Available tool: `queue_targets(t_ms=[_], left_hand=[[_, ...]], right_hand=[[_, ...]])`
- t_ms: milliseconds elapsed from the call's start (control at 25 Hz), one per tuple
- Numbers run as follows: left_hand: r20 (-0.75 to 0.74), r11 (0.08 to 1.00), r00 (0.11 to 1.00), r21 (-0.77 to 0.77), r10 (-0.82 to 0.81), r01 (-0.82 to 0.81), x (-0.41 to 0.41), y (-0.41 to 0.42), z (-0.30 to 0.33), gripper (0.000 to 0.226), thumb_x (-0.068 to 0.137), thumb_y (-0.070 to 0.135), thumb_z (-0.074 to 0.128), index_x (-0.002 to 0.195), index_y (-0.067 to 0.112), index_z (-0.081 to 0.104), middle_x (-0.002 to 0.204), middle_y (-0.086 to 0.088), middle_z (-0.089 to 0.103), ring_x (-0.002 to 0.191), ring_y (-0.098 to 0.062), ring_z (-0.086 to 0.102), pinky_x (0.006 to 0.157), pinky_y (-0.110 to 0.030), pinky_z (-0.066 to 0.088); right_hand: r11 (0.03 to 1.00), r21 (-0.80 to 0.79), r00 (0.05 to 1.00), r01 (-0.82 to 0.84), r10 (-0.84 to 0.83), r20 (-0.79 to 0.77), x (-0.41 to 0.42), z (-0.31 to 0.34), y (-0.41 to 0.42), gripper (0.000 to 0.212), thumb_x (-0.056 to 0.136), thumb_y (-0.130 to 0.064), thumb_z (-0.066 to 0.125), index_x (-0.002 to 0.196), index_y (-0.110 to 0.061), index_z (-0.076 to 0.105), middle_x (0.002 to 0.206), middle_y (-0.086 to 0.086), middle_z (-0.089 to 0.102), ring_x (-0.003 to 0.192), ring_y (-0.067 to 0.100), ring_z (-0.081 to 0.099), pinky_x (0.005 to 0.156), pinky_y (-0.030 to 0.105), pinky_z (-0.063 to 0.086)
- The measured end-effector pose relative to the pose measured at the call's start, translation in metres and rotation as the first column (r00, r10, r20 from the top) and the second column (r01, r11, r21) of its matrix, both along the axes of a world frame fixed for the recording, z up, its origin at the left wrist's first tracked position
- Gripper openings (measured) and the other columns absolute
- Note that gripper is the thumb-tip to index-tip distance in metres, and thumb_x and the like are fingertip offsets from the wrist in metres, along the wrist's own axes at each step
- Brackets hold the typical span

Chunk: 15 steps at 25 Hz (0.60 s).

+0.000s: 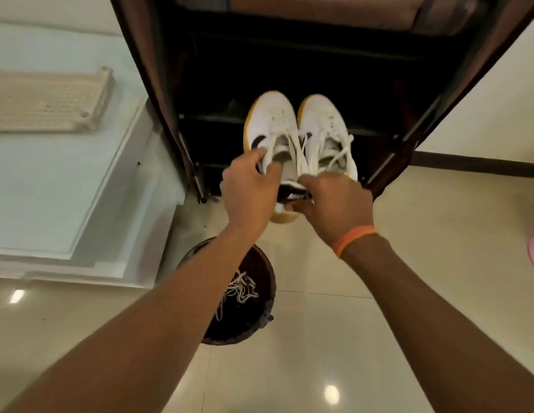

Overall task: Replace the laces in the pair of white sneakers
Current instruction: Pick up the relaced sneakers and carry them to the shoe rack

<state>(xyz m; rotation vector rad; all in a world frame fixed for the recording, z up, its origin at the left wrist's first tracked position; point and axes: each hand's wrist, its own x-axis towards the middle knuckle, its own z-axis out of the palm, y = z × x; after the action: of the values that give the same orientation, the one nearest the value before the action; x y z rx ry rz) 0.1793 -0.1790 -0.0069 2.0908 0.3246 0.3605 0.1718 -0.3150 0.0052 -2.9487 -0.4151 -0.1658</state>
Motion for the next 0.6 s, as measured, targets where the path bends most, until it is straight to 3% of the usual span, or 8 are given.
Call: queue_targets(t_ms=[80,200,360,440,600], left_hand=[[0.064,1.0,0.998,-0.018,0.013,-0.012,0.021,0.004,-0.014,0.018,0.084,0.024,0.058,0.079,0.008,0.062,0.064,-0.006,0.057,0.054,-0.018,0.05,0.05,-0.033,0.038],[0.136,0.997,0.989,-0.045,-0.051,0.057,0.052,0.01,-0.027,0.018,0.086,0.021,0.054,0.078,0.005,0.054,0.076,-0.017,0.059,0.062,-0.027,0.051,0.061,-0.043,0.043],[0.069,0.998,0.996,-0.034,-0.059,0.061,0.091,0.015,-0.041,0.026,0.096,0.033,0.052,0.103,0.01,0.06,0.113,-0.011,0.052,0.09,-0.016,0.053,0.082,-0.027,0.046],[0.06,0.998,0.996,0.0,-0.063,0.064,0.106,0.017,-0.048,0.037,0.096,0.04,0.051,0.118,0.011,0.059,0.121,-0.009,0.049,0.102,-0.02,0.054,0.09,-0.031,0.048],[0.047,0.991,0.99,0.007,-0.134,0.134,0.129,0.021,-0.048,0.034,0.098,0.025,0.054,0.126,0.008,0.053,0.121,-0.003,0.046,0.094,-0.01,0.052,0.084,-0.018,0.042]], right_hand=[[1.0,-0.001,1.0,0.014,-0.014,0.02,0.02,-0.011,0.005,0.019,0.082,-0.041,0.07,0.088,-0.024,0.062,0.081,0.008,0.063,0.085,0.034,0.061,0.06,0.035,0.047],[0.999,-0.003,0.998,0.041,-0.04,0.047,0.052,-0.012,0.014,0.023,0.082,-0.042,0.071,0.095,-0.024,0.065,0.088,0.009,0.065,0.091,0.034,0.062,0.065,0.037,0.047],[0.998,-0.018,0.998,0.068,-0.068,0.003,0.102,-0.01,0.025,0.044,0.082,-0.043,0.071,0.12,-0.022,0.062,0.113,0.014,0.063,0.11,0.036,0.057,0.074,0.036,0.041],[0.995,-0.03,0.995,0.095,-0.095,-0.007,0.125,-0.009,0.032,0.049,0.083,-0.042,0.07,0.124,-0.02,0.059,0.12,0.014,0.059,0.112,0.036,0.056,0.074,0.036,0.038],[0.989,-0.003,0.989,0.145,-0.145,-0.005,0.163,-0.007,0.046,0.049,0.081,-0.039,0.073,0.123,-0.018,0.059,0.12,0.013,0.059,0.111,0.035,0.057,0.075,0.039,0.044]])
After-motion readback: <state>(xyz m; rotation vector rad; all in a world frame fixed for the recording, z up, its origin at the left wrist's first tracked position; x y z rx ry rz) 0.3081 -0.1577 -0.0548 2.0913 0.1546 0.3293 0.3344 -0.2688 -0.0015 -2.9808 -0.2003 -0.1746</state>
